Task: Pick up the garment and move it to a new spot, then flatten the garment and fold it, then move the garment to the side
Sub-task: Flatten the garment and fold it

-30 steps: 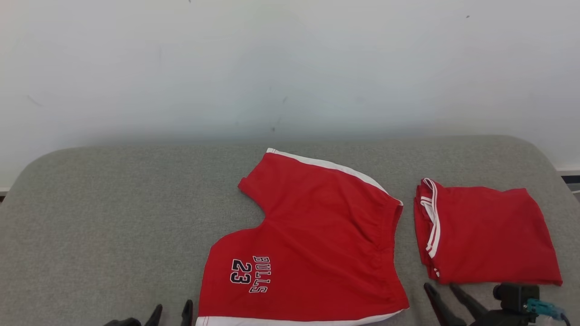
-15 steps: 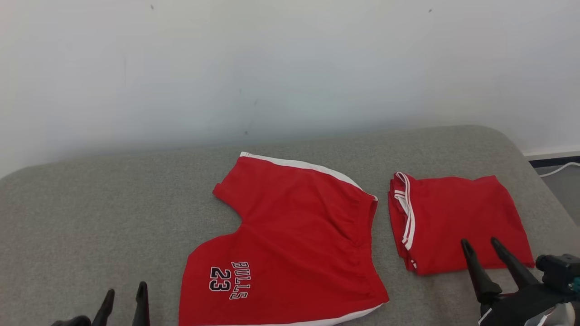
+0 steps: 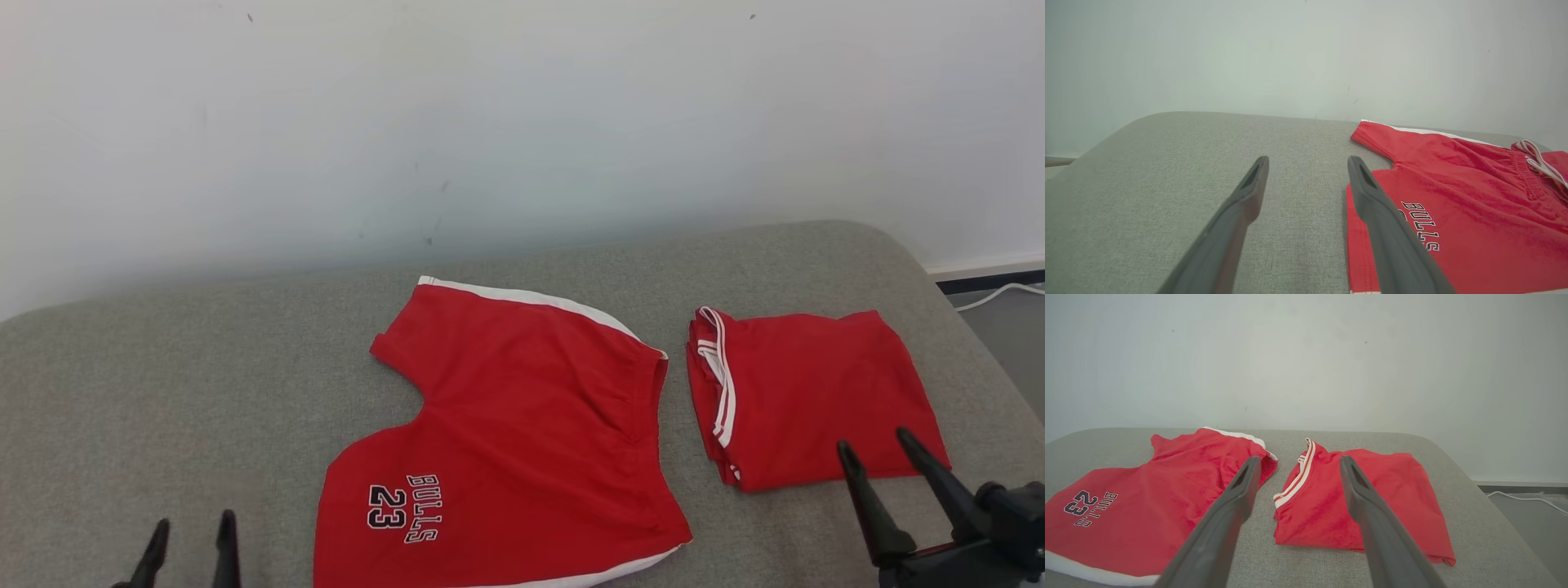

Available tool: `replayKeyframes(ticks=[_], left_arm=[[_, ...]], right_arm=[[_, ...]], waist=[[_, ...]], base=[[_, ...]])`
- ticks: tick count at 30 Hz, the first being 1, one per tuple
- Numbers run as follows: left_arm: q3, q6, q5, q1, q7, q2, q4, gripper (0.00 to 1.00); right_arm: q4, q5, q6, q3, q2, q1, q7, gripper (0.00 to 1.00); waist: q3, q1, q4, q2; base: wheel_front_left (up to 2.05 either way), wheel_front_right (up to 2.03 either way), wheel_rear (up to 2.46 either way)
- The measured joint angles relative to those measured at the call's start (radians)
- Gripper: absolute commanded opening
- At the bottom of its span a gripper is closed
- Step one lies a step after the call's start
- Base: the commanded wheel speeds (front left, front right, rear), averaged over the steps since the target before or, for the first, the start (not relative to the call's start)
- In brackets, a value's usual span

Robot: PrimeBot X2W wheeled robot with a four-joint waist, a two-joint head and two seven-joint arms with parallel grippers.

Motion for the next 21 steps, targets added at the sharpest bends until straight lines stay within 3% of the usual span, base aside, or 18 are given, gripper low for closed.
replayKeyframes(ticks=[5, 12, 17, 21], left_arm=[[0.091, 0.000, 0.005, 0.050, 0.000, -0.024, -0.041, 1.00], [0.191, 0.000, -0.009, 0.072, 0.000, -0.102, -0.106, 1.00], [0.202, 0.000, -0.005, 0.067, 0.000, -0.122, -0.134, 1.00], [0.179, 0.000, 0.026, 0.064, 0.011, -0.103, -0.135, 1.00]], right_arm=[[-0.040, 0.003, 0.000, -0.082, 0.023, 0.027, 0.000, 1.00], [-0.066, 0.027, -0.001, -0.166, 0.080, 0.057, 0.000, 1.00], [-0.073, 0.020, -0.001, -0.188, 0.099, 0.054, 0.000, 1.00], [-0.072, 0.014, -0.001, -0.187, 0.110, 0.046, 0.000, 1.00]], waist=[[0.006, 0.0000, 0.000, 0.0000], [0.025, 0.0001, 0.001, 0.0002], [0.039, 0.0001, 0.004, 0.0001], [0.046, 0.0002, 0.006, 0.0002]], base=[[0.00, 0.00, 0.00], [0.00, 0.00, 0.00], [0.00, 0.00, 0.00], [0.00, 0.00, 0.00]])
